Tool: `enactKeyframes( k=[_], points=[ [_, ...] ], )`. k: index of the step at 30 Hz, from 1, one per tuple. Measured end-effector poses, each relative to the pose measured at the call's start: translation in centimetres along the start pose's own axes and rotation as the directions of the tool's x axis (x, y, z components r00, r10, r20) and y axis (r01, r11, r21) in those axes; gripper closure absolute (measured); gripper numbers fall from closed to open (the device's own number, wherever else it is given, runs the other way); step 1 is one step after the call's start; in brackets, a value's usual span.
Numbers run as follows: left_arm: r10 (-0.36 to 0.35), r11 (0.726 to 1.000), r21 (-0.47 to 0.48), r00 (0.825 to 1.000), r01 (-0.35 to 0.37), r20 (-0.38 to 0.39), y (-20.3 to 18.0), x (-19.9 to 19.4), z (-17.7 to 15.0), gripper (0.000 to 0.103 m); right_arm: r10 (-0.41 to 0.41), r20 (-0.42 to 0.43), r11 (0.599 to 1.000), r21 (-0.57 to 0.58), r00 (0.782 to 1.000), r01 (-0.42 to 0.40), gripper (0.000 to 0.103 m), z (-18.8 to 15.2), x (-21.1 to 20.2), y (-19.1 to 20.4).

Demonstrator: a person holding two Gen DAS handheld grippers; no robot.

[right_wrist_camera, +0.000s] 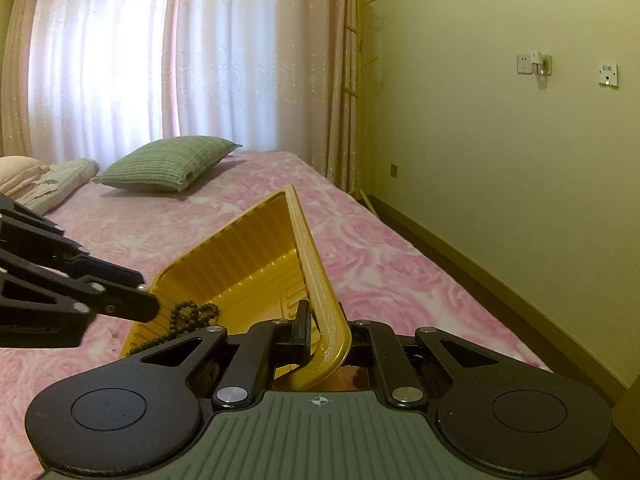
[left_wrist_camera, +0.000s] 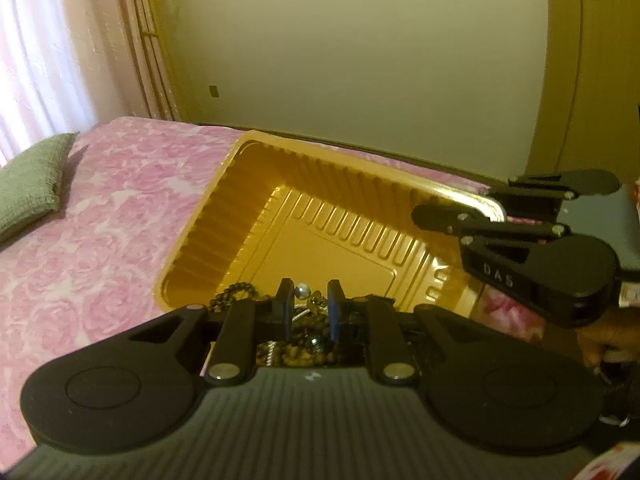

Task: Organize jewelry
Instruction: 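Open the left gripper to drop the earring into the tray, then pinch the remaining small earring with the left gripper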

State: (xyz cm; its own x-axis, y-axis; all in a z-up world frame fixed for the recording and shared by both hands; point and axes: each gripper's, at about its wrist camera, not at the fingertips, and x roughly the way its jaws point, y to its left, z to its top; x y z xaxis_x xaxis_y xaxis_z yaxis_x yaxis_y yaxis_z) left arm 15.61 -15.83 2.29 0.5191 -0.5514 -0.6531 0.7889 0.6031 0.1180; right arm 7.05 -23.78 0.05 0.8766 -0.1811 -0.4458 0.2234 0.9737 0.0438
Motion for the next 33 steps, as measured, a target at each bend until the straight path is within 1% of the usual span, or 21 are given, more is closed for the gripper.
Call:
enactKeyframes(
  k=[1, 3, 4, 6, 8, 10, 13, 17, 20, 22, 26, 29, 33],
  points=[
    [-0.004, 1.0, -0.01, 1.0, 0.004, 0.001, 0.1, 0.2, 0.0, 0.087, 0.001, 0.0, 1.0, 0.001, 1.0, -0.001, 0.094, 0.0, 0.0, 0.0],
    [-0.001, 1.0, -0.029, 1.0, 0.002, 0.012, 0.5, 0.2, 0.0, 0.081, 0.0, 0.0, 1.0, 0.002, 1.0, 0.0, 0.094, 0.0, 0.0, 0.0],
    [0.0, 0.999, -0.042, 1.0, 0.001, 0.016, 0.8, 0.0, -0.1, 0.081, 0.001, 0.0, 1.0, 0.002, 1.0, -0.001, 0.094, 0.0, 0.0, 0.0],
    [0.006, 0.996, -0.084, 1.0, -0.004, 0.023, 1.8, -0.2, -0.4, 0.078, 0.001, 0.0, 1.0, 0.004, 1.0, -0.001, 0.094, 0.0, 0.0, 0.0],
    [0.013, 0.992, -0.124, 0.999, -0.01, 0.031, 3.1, -0.7, -0.9, 0.078, 0.001, 0.0, 1.0, 0.004, 1.0, -0.001, 0.094, 0.0, 0.0, -0.1],
    [0.041, 0.987, -0.155, 0.999, -0.035, 0.033, 4.2, -1.3, -1.3, 0.078, 0.001, 0.001, 1.0, 0.007, 1.0, -0.001, 0.094, 0.0, 0.1, 0.0],
    [0.091, 0.972, -0.221, 0.995, -0.082, 0.032, 6.4, -2.2, -2.4, 0.078, 0.001, 0.001, 1.0, 0.007, 1.0, -0.001, 0.094, -0.1, 0.1, -0.1],
    [0.159, 0.943, -0.299, 0.987, -0.148, 0.01, 9.3, -3.2, -4.2, 0.078, 0.0, 0.001, 1.0, 0.009, 1.0, 0.0, 0.094, -0.1, 0.1, -0.1],
    [0.2, 0.913, -0.361, 0.98, -0.191, -0.011, 11.5, -3.7, -5.9, 0.078, 0.0, 0.001, 1.0, 0.009, 1.0, 0.0, 0.094, -0.1, 0.1, 0.0],
    [0.231, 0.896, -0.384, 0.973, -0.222, -0.023, 12.4, -3.9, -6.7, 0.078, -0.002, 0.001, 1.0, 0.008, 1.0, 0.002, 0.094, -0.2, 0.2, 0.0],
    [0.261, 0.869, -0.423, 0.964, -0.256, -0.048, 13.9, -4.0, -8.6, 0.078, -0.005, -0.002, 1.0, 0.007, 1.0, 0.005, 0.094, -0.2, 0.2, 0.0],
    [0.266, 0.864, -0.429, 0.962, -0.264, -0.056, 14.3, -3.3, -9.8, 0.078, -0.006, -0.003, 1.0, 0.01, 1.0, 0.006, 0.094, -0.2, 0.3, 0.0],
    [0.26, 0.868, -0.424, 0.964, -0.259, -0.057, 13.8, -1.2, -10.8, 0.078, -0.005, -0.004, 1.0, 0.012, 1.0, 0.005, 0.094, -0.2, 0.3, 0.0]
  ],
)
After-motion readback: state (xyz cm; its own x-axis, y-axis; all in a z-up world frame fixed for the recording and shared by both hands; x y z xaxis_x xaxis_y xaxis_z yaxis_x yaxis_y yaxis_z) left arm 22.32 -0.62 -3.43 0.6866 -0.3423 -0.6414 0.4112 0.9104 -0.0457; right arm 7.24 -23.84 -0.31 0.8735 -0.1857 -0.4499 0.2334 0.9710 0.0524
